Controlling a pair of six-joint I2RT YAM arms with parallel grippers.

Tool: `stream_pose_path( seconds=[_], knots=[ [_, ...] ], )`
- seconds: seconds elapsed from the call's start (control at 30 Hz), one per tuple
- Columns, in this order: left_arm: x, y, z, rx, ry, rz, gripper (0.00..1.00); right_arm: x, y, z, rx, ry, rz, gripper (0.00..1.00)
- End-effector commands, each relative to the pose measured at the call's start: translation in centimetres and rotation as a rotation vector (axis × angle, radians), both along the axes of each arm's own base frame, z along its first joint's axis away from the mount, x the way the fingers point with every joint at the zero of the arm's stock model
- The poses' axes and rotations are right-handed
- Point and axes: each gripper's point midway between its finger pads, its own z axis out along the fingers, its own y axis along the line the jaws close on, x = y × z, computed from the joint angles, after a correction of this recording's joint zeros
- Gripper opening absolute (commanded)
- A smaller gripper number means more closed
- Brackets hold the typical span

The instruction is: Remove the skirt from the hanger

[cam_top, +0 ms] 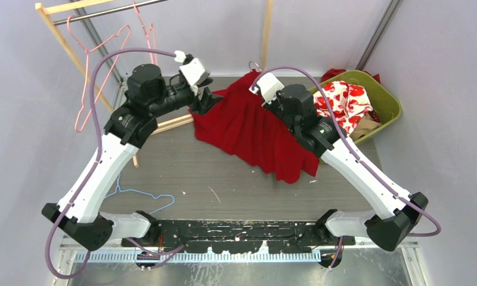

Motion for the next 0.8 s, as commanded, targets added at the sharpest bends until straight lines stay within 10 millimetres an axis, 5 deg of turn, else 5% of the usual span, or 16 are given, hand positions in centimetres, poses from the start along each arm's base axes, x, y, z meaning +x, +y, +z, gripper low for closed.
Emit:
stream_pose_path(
  seconds=[0.0, 0.2, 0.47, 0.6, 0.77],
  knots=[
    [2.6, -1.6, -1.3, 0.06, -0.069, -0.027, 0.59, -1.5, -1.4, 8.4, 0.178, -0.21, -0.013, 0.01],
    [5.3, -3.7, -3.8, 0.111, -0.04, -0.072, 0.57, -3.2, -1.7, 10.1, 0.199, -0.211, 0.034, 0.01],
    [8.0, -6.4, -2.6, 0.053, -0.076, -0.115, 0.58, -7.2, 0.0, 12.7, 0.228, -0.17, 0.261, 0.01],
    [7.3, -6.8, -0.7, -0.002, -0.084, -0.18, 0.58, -9.0, 0.3, 12.2, 0.255, -0.113, 0.314, 0.01],
    [2.8, -6.8, 1.6, -0.099, -0.042, -0.348, 0.58, -9.8, 0.1, 10.9, 0.25, -0.073, 0.325, 0.01]
  ],
)
